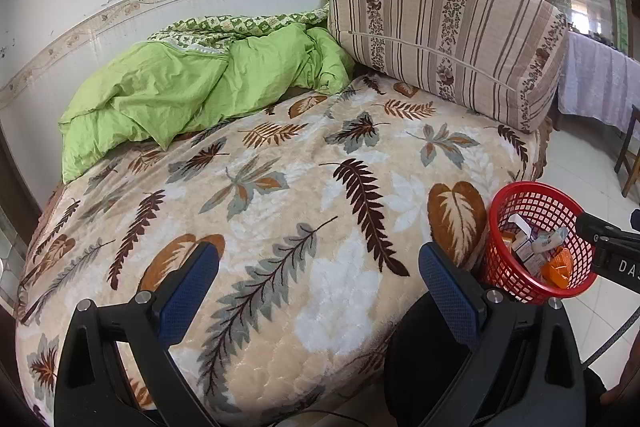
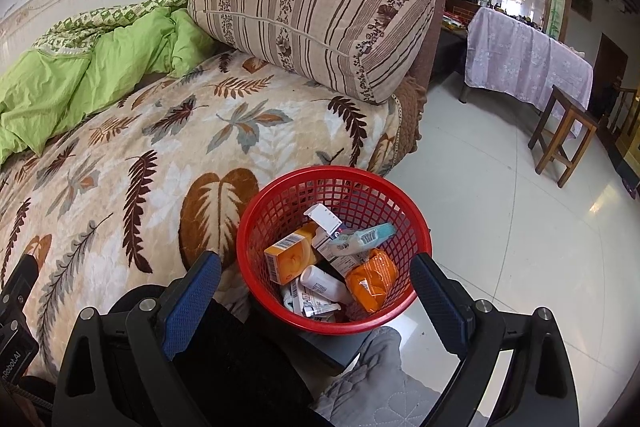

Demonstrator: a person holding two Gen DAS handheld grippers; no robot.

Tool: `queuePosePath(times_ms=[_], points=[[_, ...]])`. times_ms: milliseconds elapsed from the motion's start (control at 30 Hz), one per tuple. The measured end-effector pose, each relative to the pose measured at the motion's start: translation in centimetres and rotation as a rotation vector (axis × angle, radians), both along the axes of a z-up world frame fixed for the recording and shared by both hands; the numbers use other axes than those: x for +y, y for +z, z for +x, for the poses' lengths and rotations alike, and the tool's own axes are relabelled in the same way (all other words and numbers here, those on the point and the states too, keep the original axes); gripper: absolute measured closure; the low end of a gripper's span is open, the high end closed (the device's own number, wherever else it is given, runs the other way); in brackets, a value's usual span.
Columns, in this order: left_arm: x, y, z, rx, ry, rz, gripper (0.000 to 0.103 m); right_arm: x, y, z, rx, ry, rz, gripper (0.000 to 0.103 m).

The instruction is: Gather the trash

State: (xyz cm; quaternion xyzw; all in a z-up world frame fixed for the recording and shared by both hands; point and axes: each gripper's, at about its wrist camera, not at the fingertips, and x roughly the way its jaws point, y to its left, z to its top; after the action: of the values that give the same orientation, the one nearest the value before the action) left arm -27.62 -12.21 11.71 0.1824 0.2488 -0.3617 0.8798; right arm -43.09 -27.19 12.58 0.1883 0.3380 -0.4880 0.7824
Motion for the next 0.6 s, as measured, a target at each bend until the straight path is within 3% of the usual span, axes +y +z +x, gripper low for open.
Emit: queuePosePath(times_ms=[600], points=[[-0.05, -0.05, -0.10, 0.003, -0.002, -0.001, 0.003, 0.09, -0.06, 0.07, 0.003, 0.001, 0.001, 0.007]])
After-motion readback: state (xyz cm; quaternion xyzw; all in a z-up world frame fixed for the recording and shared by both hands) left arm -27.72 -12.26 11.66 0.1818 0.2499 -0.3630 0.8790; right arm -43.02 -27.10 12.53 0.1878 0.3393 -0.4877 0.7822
